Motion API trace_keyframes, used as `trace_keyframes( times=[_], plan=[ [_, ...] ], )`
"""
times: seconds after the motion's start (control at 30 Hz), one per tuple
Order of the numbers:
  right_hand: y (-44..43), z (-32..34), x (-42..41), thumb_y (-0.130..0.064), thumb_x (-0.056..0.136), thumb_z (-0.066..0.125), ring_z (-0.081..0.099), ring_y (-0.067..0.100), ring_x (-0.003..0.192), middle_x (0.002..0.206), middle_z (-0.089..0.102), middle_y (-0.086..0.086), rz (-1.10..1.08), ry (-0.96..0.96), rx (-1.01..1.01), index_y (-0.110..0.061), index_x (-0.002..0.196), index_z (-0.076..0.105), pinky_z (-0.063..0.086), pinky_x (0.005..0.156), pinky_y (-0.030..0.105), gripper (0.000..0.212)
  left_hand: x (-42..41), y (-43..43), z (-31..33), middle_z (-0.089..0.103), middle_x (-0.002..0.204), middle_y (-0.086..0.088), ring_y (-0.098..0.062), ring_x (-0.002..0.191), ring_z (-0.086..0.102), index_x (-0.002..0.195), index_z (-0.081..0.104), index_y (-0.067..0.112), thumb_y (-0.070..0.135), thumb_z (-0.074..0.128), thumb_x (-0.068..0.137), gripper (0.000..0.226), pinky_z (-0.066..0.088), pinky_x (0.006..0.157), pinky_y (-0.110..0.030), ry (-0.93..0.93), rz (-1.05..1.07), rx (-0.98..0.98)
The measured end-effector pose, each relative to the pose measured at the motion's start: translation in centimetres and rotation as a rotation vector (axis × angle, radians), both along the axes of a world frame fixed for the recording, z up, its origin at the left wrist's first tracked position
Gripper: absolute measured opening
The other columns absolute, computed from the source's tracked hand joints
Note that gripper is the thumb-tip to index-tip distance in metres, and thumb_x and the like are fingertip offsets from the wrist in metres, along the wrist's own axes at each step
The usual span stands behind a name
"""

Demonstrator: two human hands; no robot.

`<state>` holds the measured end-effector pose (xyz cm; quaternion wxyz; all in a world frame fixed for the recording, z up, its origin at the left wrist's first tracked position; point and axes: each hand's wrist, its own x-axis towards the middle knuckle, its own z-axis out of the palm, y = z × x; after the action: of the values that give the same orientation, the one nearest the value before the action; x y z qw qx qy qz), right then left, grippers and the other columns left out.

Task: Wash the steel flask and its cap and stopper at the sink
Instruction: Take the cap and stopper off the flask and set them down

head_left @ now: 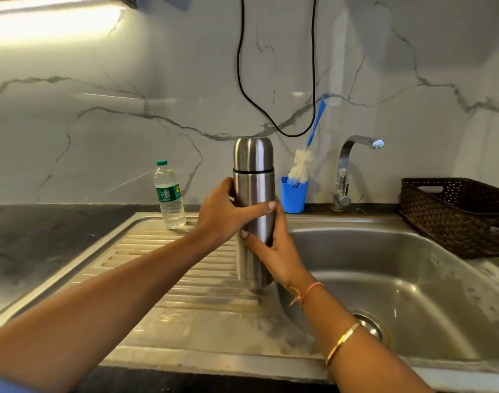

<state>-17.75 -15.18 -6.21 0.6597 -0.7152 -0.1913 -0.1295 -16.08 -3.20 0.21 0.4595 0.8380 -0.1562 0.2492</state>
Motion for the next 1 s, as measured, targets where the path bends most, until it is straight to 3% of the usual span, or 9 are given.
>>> trace_keyframes(
  times=[0.07,0.17,0.33,0.4,0.5,0.6,0.7,0.8,1.0],
  plan=[
    [-0.6,0.1,-0.1,-0.018,0.081,0.072,0.052,0.009,0.117,0.135,0.045,-0.011,0.049,0.014,0.049,-0.037,0.147,0.012,0.047,0.093,0.026,0.091,-0.5,0.3,0.1,0.059,0.097,0.015,-0.001,0.087,0.059,0.116,0.049,0.027,0.057,0.081,0.057,0.073,0.051,0.072,-0.020,0.019,-0.071,0.017],
    [-1.1,0.3,-0.2,-0.013,0.072,0.079,0.059,0.016,0.111,0.120,0.059,-0.007,0.069,0.066,0.068,-0.034,0.130,0.038,0.052,0.090,0.032,0.074,-1.2,0.4,0.5,0.058,0.101,0.013,-0.003,0.092,0.058,0.120,0.047,0.024,0.040,0.081,0.066,0.065,0.050,0.079,-0.019,0.117,-0.206,0.035],
    [-0.9,-0.2,-0.7,-0.019,0.064,0.086,0.059,0.011,0.104,0.113,0.059,-0.008,-0.010,0.051,-0.005,-0.032,0.122,0.040,0.053,0.087,0.030,0.075,-0.8,1.0,3.5,0.056,0.115,-0.001,-0.016,0.102,0.059,0.123,0.045,0.024,0.066,0.082,0.037,0.103,0.051,0.078,-0.026,0.259,-0.405,-0.234],
    [-0.7,-0.2,-1.0,-0.021,0.064,0.086,0.060,0.010,0.100,0.109,0.059,-0.011,-0.021,0.032,-0.045,-0.032,0.120,0.041,0.053,0.084,0.026,0.073,-0.1,1.3,4.9,0.053,0.119,-0.006,-0.022,0.102,0.059,0.130,0.041,0.031,0.058,0.088,0.030,0.114,0.053,0.076,-0.029,0.283,-0.469,-0.314],
    [-0.4,0.2,-1.0,-0.023,0.064,0.086,0.060,0.009,0.097,0.106,0.059,-0.013,-0.042,0.025,-0.026,-0.032,0.118,0.041,0.052,0.079,0.021,0.071,0.6,0.8,6.0,0.058,0.122,-0.014,-0.032,0.107,0.061,0.132,0.046,0.028,0.031,0.086,0.044,0.098,0.055,0.079,-0.035,0.309,-0.515,-0.341],
    [-0.4,0.7,-0.9,-0.024,0.064,0.086,0.060,0.009,0.096,0.105,0.058,-0.012,-0.079,0.038,0.008,-0.033,0.117,0.040,0.051,0.078,0.021,0.071,0.7,-0.8,6.2,0.065,0.107,-0.012,-0.028,0.095,0.065,0.115,0.055,0.016,0.027,0.086,0.048,0.075,0.056,0.074,-0.033,0.258,-0.427,-0.356],
    [-0.9,0.7,-0.7,-0.028,0.063,0.087,0.061,0.009,0.095,0.106,0.061,-0.009,-0.141,0.032,0.015,-0.031,0.118,0.043,0.054,0.080,0.024,0.070,0.8,-2.0,6.2,0.063,0.098,-0.006,-0.022,0.087,0.065,0.105,0.053,0.022,0.028,0.083,0.051,0.062,0.055,0.070,-0.031,0.231,-0.340,-0.389],
    [-1.1,0.5,-0.7,-0.037,0.061,0.087,0.063,0.010,0.090,0.105,0.063,-0.007,-0.262,0.013,-0.034,-0.028,0.120,0.046,0.056,0.081,0.030,0.072,0.4,-3.0,6.1,0.063,0.096,-0.004,-0.020,0.087,0.064,0.106,0.053,0.023,0.028,0.086,0.055,0.061,0.056,0.070,-0.032,0.221,-0.281,-0.398],
    [-2.1,0.4,-1.2,-0.047,0.065,0.077,0.052,0.011,0.078,0.101,0.060,-0.006,-0.627,-0.008,-0.309,-0.028,0.118,0.043,0.040,0.068,0.023,0.066,0.0,-6.0,4.3,0.056,0.090,0.008,-0.006,0.077,0.056,0.108,0.047,0.021,0.034,0.081,0.070,0.053,0.044,0.060,-0.020,0.087,-0.027,-0.389]
  ],
)
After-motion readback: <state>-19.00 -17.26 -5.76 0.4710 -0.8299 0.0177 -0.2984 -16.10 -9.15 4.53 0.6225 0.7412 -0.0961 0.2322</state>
